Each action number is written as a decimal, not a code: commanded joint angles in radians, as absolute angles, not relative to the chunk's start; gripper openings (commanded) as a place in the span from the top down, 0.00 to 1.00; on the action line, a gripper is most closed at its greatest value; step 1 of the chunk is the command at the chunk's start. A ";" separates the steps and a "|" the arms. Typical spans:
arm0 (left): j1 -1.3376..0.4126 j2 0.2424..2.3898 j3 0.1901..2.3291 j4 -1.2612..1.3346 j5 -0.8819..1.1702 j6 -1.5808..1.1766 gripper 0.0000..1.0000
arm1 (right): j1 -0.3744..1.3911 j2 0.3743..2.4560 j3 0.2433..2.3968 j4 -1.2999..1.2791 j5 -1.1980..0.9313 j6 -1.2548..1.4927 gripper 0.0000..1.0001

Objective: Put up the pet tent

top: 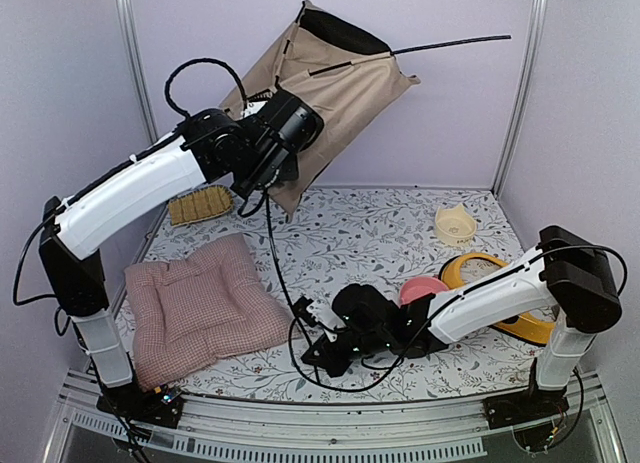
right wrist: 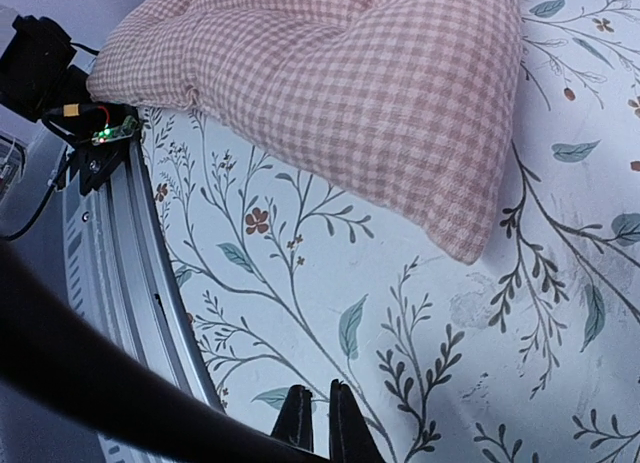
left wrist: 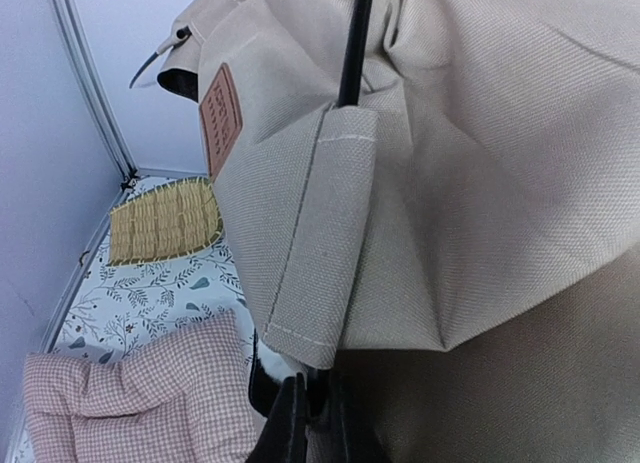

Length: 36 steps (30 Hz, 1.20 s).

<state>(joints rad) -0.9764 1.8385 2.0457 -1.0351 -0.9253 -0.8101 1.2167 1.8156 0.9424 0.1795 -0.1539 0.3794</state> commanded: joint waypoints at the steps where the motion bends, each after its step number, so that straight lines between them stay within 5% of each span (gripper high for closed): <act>1: -1.052 1.876 1.995 -1.210 -0.817 -0.916 1.00 | 1.232 1.711 0.965 0.422 -0.042 0.323 1.00; 19: -1.134 1.871 1.967 -1.302 -0.826 -1.050 0.98 | 1.287 1.642 0.889 0.455 -0.054 0.319 1.00; 36: -1.140 1.614 1.816 -0.899 -0.762 -0.741 0.53 | 1.290 1.661 0.908 0.466 -0.054 0.358 1.00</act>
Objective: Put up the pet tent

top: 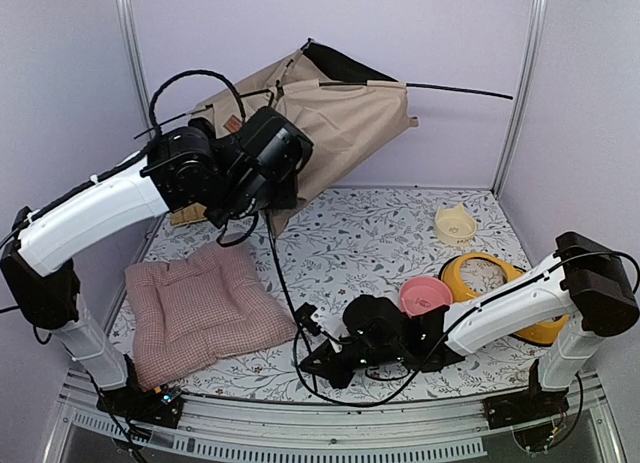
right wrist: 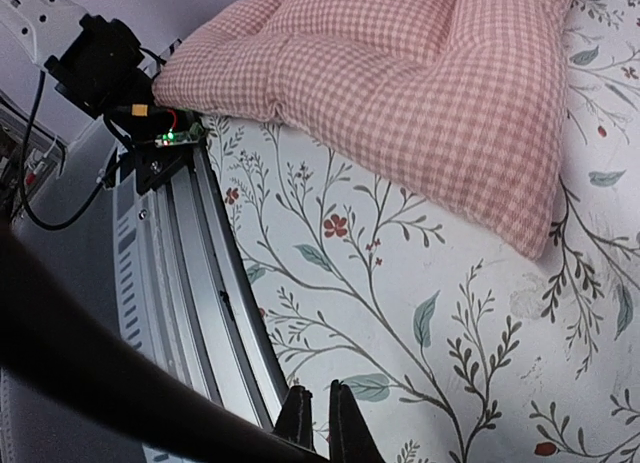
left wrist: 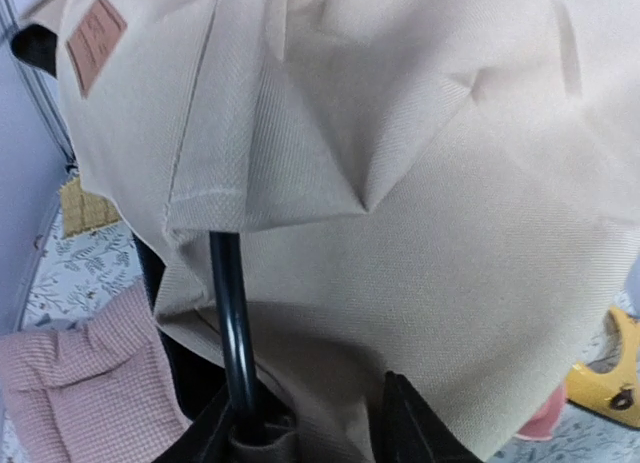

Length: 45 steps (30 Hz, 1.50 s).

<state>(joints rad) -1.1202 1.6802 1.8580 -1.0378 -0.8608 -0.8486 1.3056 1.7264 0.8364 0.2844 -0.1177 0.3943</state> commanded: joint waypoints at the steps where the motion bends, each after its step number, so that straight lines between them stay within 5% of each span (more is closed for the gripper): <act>1: -1.141 1.595 1.803 -0.878 -0.754 -0.726 0.50 | 1.289 1.660 0.913 0.463 -0.054 0.359 1.00; 18: -1.207 1.112 1.277 -0.301 -0.583 -0.487 0.11 | 1.276 1.656 0.990 0.396 -0.052 0.381 1.00; 36: -1.212 0.878 0.780 -0.036 -0.719 -0.325 0.23 | 1.261 1.623 1.033 0.354 -0.092 0.380 1.00; 45: -1.211 0.949 0.490 0.536 -0.685 0.012 0.33 | 1.258 1.602 1.057 0.321 -0.107 0.379 1.00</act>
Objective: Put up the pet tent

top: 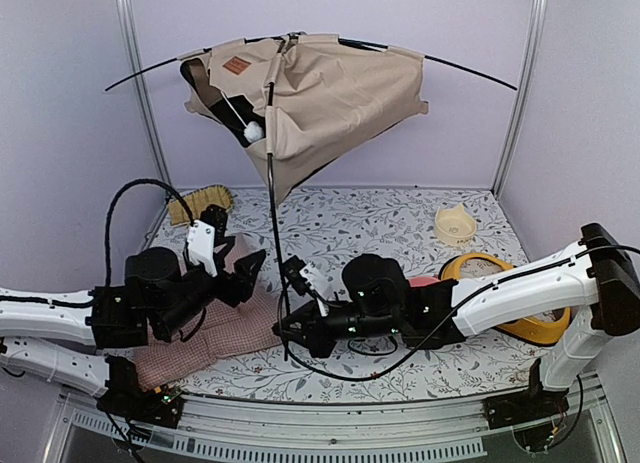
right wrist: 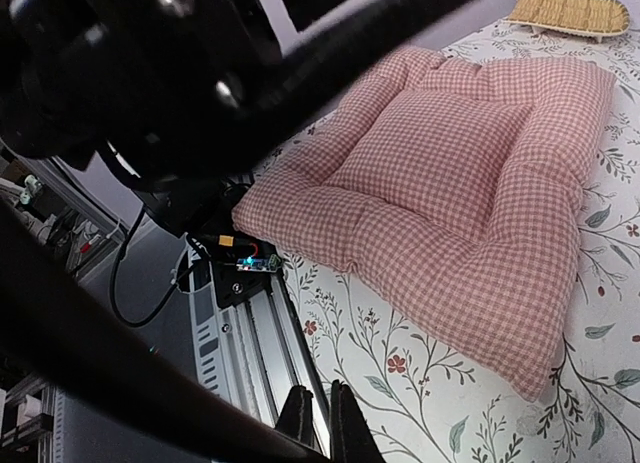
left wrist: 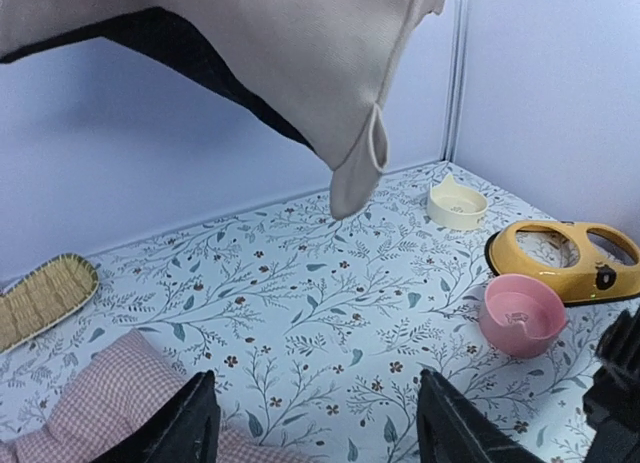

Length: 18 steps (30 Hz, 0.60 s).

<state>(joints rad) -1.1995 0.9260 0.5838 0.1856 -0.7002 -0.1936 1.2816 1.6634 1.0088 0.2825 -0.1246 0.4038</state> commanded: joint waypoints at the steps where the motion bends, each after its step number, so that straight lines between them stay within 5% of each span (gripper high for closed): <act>1: -1.211 0.962 0.466 0.605 -0.683 0.053 0.33 | 1.257 1.599 1.059 0.318 -0.111 0.378 1.00; 8: -1.186 1.105 0.422 0.935 -0.683 0.240 0.35 | 1.255 1.592 1.076 0.304 -0.134 0.384 1.00; 18: -1.104 1.181 0.438 1.005 -0.524 0.234 0.48 | 1.252 1.580 1.099 0.277 -0.144 0.388 1.00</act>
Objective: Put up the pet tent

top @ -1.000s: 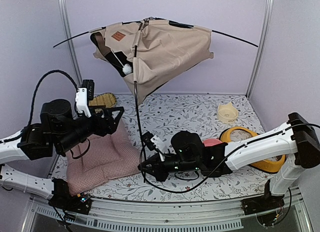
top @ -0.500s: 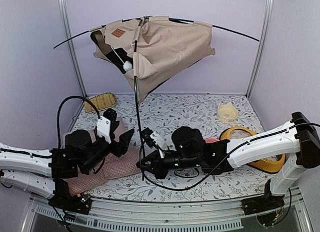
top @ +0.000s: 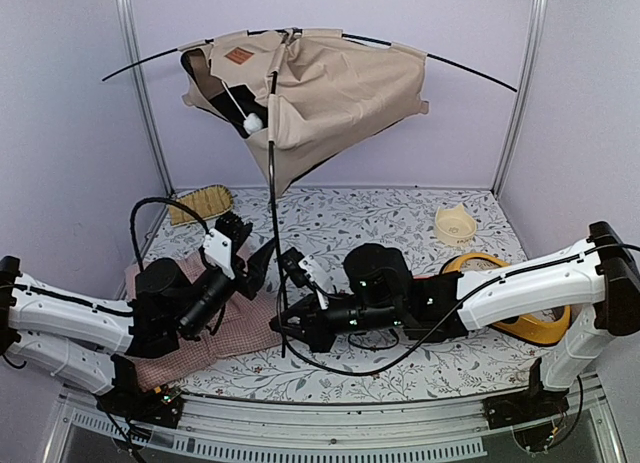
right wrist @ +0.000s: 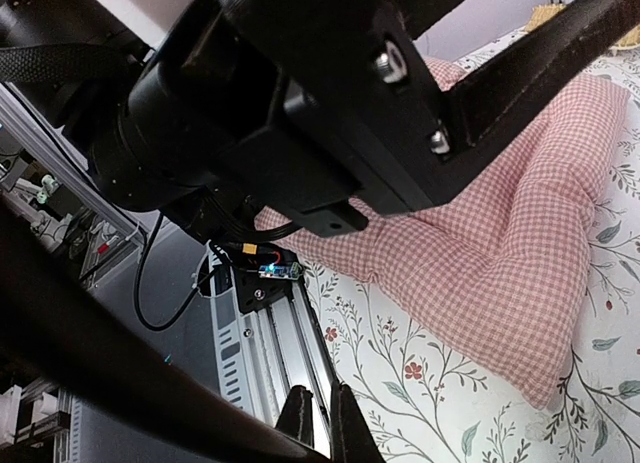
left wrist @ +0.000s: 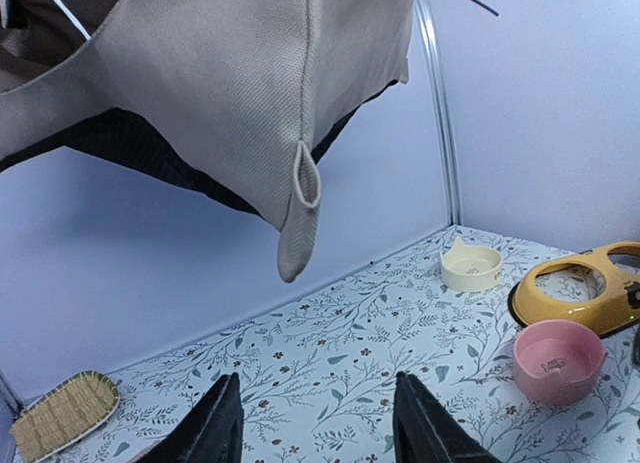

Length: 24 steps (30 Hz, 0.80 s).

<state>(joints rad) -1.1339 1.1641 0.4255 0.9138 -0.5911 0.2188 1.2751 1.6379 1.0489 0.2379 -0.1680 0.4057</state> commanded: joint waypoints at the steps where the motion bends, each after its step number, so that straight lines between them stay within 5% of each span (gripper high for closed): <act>1: -1.098 1.188 0.439 1.017 -0.517 0.240 0.50 | 1.252 1.580 1.101 0.276 -0.145 0.387 1.00; 24: -1.026 1.291 0.512 1.130 -0.433 0.262 0.61 | 1.249 1.577 1.120 0.243 -0.152 0.409 1.00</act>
